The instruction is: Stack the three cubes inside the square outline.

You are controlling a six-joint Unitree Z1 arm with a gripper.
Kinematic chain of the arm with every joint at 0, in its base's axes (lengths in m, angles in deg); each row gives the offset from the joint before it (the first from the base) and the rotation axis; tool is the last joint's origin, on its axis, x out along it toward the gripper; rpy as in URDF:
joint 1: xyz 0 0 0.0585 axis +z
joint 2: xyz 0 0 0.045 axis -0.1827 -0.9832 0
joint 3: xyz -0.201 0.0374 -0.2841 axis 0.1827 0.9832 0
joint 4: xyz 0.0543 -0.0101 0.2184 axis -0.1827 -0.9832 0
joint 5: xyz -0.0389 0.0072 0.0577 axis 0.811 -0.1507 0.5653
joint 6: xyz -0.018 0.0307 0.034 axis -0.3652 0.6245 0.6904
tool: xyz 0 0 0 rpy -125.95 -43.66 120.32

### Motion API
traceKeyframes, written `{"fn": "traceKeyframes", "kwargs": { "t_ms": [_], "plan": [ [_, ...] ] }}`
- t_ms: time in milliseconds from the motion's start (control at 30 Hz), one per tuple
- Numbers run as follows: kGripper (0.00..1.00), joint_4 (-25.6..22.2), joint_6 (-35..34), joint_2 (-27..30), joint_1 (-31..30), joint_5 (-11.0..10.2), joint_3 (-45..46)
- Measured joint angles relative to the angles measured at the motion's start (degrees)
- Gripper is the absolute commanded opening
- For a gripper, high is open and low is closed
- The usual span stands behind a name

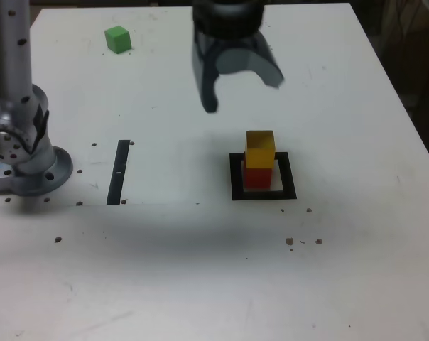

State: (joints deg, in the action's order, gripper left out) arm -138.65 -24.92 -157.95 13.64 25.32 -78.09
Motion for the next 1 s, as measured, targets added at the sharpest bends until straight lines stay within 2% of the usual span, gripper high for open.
{"fn": "traceKeyframes", "kwargs": {
  "t_ms": [267, 567, 1000],
  "plan": [
    [0.99, -2.6, 3.16, 2.44, 8.38, -0.09, 2.34],
    [0.99, -2.95, 7.35, 3.2, 17.24, -0.06, 4.27],
    [0.99, -2.65, 13.66, 3.2, 31.02, -1.95, 6.36]
  ]
}}
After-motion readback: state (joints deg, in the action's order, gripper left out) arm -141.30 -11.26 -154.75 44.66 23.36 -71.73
